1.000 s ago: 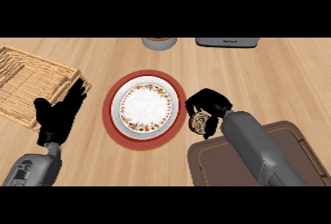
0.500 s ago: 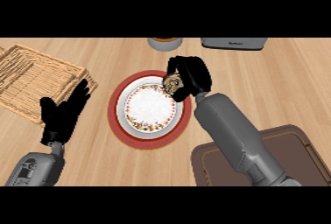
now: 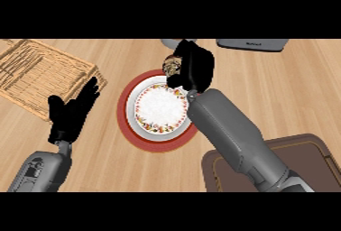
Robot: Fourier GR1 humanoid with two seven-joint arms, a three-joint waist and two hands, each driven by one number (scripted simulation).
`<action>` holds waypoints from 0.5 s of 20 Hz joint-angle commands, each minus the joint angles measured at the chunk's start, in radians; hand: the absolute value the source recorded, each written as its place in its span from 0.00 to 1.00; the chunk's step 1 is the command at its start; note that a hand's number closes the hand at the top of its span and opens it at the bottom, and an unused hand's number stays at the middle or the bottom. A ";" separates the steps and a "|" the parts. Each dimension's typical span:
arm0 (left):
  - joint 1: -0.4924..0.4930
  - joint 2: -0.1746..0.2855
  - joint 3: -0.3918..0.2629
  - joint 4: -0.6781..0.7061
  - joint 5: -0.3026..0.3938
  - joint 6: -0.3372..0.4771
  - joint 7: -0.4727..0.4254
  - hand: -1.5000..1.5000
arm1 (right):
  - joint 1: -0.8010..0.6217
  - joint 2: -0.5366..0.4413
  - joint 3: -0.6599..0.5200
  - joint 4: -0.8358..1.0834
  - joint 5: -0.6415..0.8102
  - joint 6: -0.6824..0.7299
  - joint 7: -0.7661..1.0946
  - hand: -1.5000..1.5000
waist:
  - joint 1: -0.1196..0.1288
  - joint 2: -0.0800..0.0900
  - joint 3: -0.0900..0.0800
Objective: Pick the cupcake from the tray and place it in the plate
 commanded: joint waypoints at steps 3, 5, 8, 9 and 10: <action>-0.032 -0.003 0.009 0.017 -0.010 0.015 0.008 0.50 | -0.032 0.001 0.183 0.006 0.085 -0.113 0.411 1.00 | -0.002 0.013 0.002; -0.001 -0.028 -0.016 0.005 -0.023 0.020 -0.021 0.50 | -0.038 0.001 0.243 0.004 0.113 -0.098 0.527 1.00 | -0.004 0.012 0.003; -0.022 -0.021 0.001 0.015 -0.011 0.013 -0.003 0.50 | -0.049 0.001 0.330 -0.014 0.122 -0.070 0.645 1.00 | -0.014 0.019 0.004; 0.006 -0.021 0.002 0.028 -0.020 0.014 -0.041 0.50 | -0.031 0.001 0.358 -0.020 0.117 -0.055 0.659 1.00 | -0.016 0.021 0.004; -0.004 -0.025 -0.001 0.024 -0.024 0.019 -0.034 0.50 | -0.049 0.001 0.350 -0.001 0.107 -0.013 0.673 1.00 | -0.020 0.022 0.004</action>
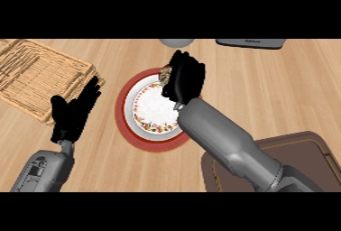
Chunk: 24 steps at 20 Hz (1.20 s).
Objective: Pick the cupcake from the tray and place it in the plate
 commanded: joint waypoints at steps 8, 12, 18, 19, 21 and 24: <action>-0.025 0.016 0.034 -0.010 0.007 -0.001 0.029 0.50 | 0.130 0.008 0.112 -0.080 -0.251 -0.076 0.153 0.00 | -0.021 0.012 0.004; 0.009 0.021 0.057 0.012 0.025 -0.035 -0.012 0.50 | 0.081 0.008 0.208 -0.058 -0.297 -0.166 0.081 0.00 | -0.034 0.010 0.003; 0.027 -0.010 0.037 -0.006 -0.014 0.012 -0.017 0.50 | -0.008 0.008 0.211 -0.138 -0.188 -0.318 -0.004 0.00 | -0.048 0.004 0.003; 0.051 0.003 0.041 -0.014 -0.012 0.000 -0.030 0.50 | 0.043 0.008 0.258 -0.189 -0.156 -0.378 -0.001 0.00 | -0.048 0.000 0.003; 0.029 0.004 0.046 -0.010 -0.001 -0.007 -0.007 0.50 | 0.038 0.008 0.251 -0.225 -0.165 -0.439 -0.009 0.00 | -0.042 0.004 0.004; 0.033 0.012 0.059 -0.032 0.001 0.005 0.020 0.50 | -0.013 0.009 0.183 -0.274 -0.177 -0.439 0.070 0.00 | -0.051 -0.003 0.004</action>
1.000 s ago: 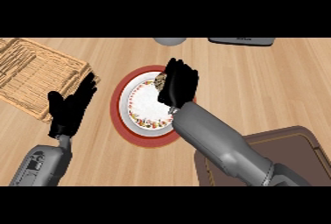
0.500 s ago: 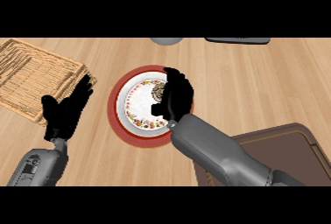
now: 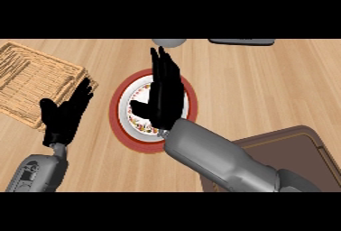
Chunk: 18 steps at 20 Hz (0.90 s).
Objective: Pick the cupcake from the tray and place it in the plate
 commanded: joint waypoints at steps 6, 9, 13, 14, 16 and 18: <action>0.013 0.013 0.028 -0.004 0.008 -0.005 -0.005 0.50 | 0.146 0.006 -0.047 -0.204 -0.165 -0.283 0.007 0.00 | -0.017 0.006 0.001; 0.001 -0.015 0.031 0.018 0.008 0.004 -0.017 0.50 | 0.174 0.006 -0.005 -0.244 -0.225 -0.306 -0.073 0.00 | -0.030 0.006 0.000; 0.066 0.009 0.036 -0.077 0.006 -0.010 0.042 0.50 | 0.194 0.006 -0.030 -0.238 -0.279 -0.283 -0.188 0.00 | -0.035 0.000 0.000; -0.004 0.007 0.062 0.012 0.005 -0.015 0.002 0.50 | 0.258 0.006 0.007 -0.248 -0.243 -0.319 -0.227 0.00 | -0.046 0.001 0.000; -0.014 -0.020 0.052 0.015 -0.014 -0.003 0.016 0.50 | 0.235 0.006 -0.018 -0.257 -0.304 -0.264 -0.250 0.00 | -0.046 0.000 0.000; 0.024 0.001 0.057 -0.056 -0.011 -0.007 0.052 0.50 | 0.364 0.006 0.006 -0.300 -0.242 -0.306 -0.304 0.00 | -0.051 -0.003 0.000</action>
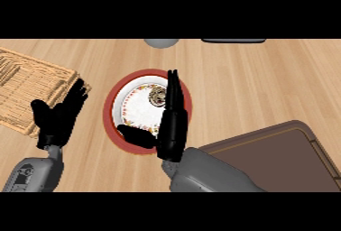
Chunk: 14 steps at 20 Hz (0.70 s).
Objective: Pick the cupcake from the tray and place it in the plate
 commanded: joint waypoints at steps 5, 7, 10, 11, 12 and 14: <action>0.067 -0.014 0.013 -0.091 -0.021 -0.001 0.035 0.50 | 0.211 -0.045 -0.037 -0.111 -0.019 0.007 -0.167 0.00 | -0.010 -0.003 0.000; 0.017 -0.005 0.033 -0.038 -0.032 -0.014 0.022 0.50 | 0.145 -0.081 -0.125 -0.136 -0.078 0.103 -0.187 0.00 | -0.012 -0.002 0.000; 0.025 -0.010 0.054 0.039 -0.025 -0.055 -0.055 0.50 | 0.274 -0.072 -0.089 -0.164 -0.036 0.100 -0.215 0.00 | -0.015 -0.001 0.000; 0.096 -0.029 0.021 -0.090 -0.037 -0.034 0.004 0.50 | 0.286 0.000 -0.102 -0.143 0.055 0.117 -0.171 0.00 | -0.012 -0.004 0.000; 0.024 -0.025 0.046 0.013 -0.042 -0.038 -0.028 0.50 | 0.322 -0.048 -0.092 -0.153 0.011 0.107 -0.232 0.00 | -0.015 -0.002 0.000; 0.009 0.030 0.092 -0.023 0.007 -0.092 0.024 0.50 | 0.339 -0.083 -0.113 -0.176 -0.045 0.135 -0.254 0.00 | -0.012 -0.002 0.000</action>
